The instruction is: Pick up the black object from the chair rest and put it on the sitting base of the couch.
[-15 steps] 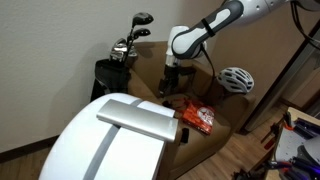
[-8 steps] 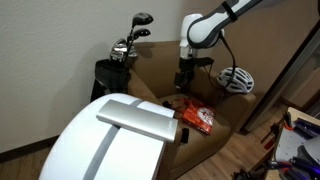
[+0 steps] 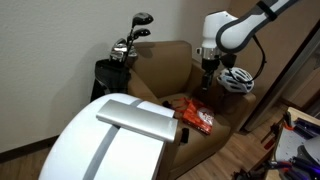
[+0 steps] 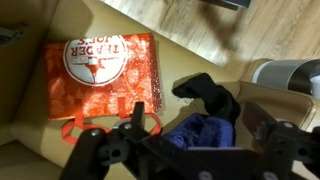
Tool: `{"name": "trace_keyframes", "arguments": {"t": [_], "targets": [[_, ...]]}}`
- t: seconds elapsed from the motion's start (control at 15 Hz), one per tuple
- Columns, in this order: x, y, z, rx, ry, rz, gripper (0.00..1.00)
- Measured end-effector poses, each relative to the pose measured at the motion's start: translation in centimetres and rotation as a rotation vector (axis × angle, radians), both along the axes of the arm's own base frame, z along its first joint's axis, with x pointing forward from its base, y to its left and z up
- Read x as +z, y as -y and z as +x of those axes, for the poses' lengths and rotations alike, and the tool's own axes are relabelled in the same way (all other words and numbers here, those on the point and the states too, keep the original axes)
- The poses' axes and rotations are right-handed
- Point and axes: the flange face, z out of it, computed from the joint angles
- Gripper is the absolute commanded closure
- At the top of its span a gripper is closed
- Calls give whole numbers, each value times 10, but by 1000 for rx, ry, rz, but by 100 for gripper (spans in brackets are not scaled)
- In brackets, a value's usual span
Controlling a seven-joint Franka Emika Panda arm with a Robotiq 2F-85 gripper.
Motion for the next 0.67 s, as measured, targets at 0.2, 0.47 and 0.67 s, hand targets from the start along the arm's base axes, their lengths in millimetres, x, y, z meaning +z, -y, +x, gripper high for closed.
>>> {"name": "trace_keyframes", "arguments": {"t": [0.2,0.47,0.67], "targets": [[-2,12,-29,74,125,-17,0],[-7,22,-63,76,224,14,0],[-5,22,-64,75,231,15,0]]}}
